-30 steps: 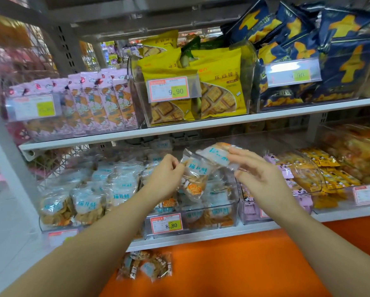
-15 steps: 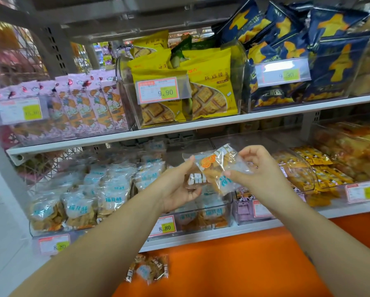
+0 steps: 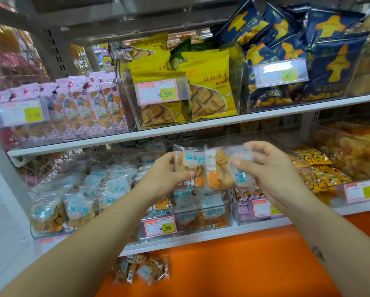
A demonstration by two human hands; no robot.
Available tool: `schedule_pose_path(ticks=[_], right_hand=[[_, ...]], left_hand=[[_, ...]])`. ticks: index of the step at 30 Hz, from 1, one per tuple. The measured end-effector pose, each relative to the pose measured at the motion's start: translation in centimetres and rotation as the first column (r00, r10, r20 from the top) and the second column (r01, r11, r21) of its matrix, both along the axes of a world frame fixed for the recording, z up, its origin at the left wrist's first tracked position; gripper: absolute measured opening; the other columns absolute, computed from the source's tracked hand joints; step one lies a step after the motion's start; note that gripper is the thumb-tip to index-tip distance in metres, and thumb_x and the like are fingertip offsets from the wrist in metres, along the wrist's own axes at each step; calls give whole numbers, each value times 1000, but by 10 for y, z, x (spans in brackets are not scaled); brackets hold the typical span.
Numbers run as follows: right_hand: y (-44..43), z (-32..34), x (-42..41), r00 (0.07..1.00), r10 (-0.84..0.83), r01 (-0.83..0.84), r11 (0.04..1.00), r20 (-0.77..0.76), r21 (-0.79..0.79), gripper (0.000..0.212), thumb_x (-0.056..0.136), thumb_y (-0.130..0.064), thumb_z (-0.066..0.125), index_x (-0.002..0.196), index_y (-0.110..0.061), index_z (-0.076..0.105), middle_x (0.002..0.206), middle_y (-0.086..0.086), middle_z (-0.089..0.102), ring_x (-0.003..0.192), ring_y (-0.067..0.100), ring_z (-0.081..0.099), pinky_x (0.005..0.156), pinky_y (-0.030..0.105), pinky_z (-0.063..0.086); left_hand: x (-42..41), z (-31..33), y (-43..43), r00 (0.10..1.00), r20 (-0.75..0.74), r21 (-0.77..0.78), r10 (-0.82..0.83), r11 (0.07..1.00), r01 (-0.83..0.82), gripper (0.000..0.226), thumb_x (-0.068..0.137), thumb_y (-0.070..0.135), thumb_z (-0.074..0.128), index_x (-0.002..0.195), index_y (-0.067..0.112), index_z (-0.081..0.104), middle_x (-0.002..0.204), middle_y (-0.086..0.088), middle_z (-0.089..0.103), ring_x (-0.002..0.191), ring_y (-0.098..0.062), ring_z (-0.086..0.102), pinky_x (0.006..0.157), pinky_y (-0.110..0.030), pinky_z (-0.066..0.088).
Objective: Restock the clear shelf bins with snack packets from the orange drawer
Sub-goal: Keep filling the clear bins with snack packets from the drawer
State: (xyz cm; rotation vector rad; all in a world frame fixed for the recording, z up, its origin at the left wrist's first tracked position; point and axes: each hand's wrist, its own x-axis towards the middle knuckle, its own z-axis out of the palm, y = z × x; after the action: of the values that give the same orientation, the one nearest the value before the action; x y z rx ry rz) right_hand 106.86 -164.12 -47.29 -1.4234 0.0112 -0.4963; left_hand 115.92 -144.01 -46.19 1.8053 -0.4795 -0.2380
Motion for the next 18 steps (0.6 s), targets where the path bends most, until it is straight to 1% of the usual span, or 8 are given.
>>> schedule_pose_path(ticks=[2,4,6,9,12,14,16,18], right_hand=[[1,4,-4,999,40,-40,992,1,-119,31,78,-1,71,98,-22,60,87,2,74,81,18,70,62,32,54],[4,7,-9,994,103,-107,963,-28,-247,28,78,-1,72,96,-20,62,82,-2,74,75,12,71,59,26,55],[10,6,-13,992,117,-126,921,-47,-368,26,76,-5,75,93,-22,65,85,-6,74,80,9,70,66,25,56],[17,5,-16,999,53,-42,879,10,-476,26,75,-9,77,90,-29,69,88,-13,71,86,4,67,77,25,55],[19,6,-17,997,-11,45,900,81,-434,29,76,-10,76,88,-35,68,86,-20,70,83,-1,66,72,17,54],[23,2,-15,991,-55,107,882,125,-458,32,76,-14,76,87,-42,65,87,-19,70,84,-3,63,72,14,50],[29,-3,-12,984,-123,171,859,131,-483,33,74,-20,78,87,-46,63,90,-13,67,86,-1,59,75,15,46],[35,-6,-11,971,-175,235,837,165,-495,36,72,-23,79,90,-48,61,94,-19,60,90,-2,54,77,11,40]], left_hand=[[-2,1,1,992,123,102,-16,995,4,43,83,3,70,120,19,54,103,-1,72,90,-11,70,75,-25,57],[-5,3,0,981,185,171,-53,985,21,40,84,6,70,116,25,56,99,1,73,88,-10,70,79,-28,57],[-8,4,-2,980,132,180,-152,975,127,30,87,8,67,109,26,59,94,-3,73,83,-14,70,79,-32,55],[-21,6,-8,963,-25,119,-267,956,268,19,96,13,54,114,17,59,87,-4,69,71,-11,63,61,-20,49],[-27,4,-9,946,-110,23,-306,950,311,37,92,36,56,123,16,56,108,-13,67,94,-17,63,75,-27,52],[-30,3,-8,938,-21,115,-347,931,347,48,81,45,70,122,27,54,117,-2,66,103,-11,65,80,-27,54],[-32,1,-8,933,36,156,-359,924,349,56,73,38,78,122,30,52,119,4,65,109,-13,63,92,-37,53],[-35,-2,-7,941,68,111,-333,939,324,56,75,27,78,125,26,51,120,2,64,111,-15,62,98,-43,50]])
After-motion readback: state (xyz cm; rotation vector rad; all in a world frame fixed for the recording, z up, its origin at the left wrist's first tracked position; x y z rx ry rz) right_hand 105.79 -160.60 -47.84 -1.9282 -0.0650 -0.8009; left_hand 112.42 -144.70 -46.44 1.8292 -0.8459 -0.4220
